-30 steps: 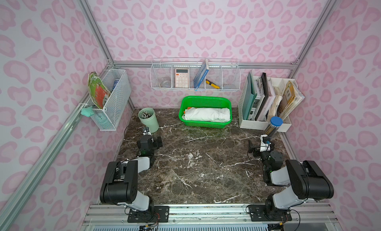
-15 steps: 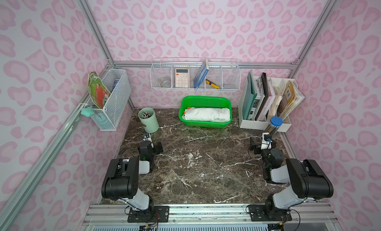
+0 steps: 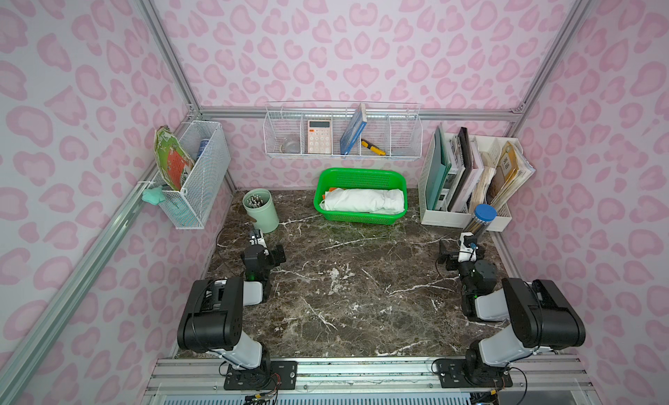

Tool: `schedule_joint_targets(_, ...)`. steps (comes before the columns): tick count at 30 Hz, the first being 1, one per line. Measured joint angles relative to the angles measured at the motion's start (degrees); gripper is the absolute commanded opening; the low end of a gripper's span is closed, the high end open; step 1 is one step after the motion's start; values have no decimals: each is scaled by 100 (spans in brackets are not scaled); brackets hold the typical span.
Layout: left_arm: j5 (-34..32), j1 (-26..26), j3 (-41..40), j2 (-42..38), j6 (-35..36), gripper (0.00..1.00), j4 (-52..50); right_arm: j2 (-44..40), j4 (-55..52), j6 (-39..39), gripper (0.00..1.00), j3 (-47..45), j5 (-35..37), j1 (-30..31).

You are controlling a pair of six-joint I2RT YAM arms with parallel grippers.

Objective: Roll up the shorts
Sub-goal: Reset both arms

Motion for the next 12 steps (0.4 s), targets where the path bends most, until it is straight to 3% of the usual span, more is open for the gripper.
schedule_joint_targets(12,44,7,2,0,-2,99,0,0,0,0,99,0,0,0)
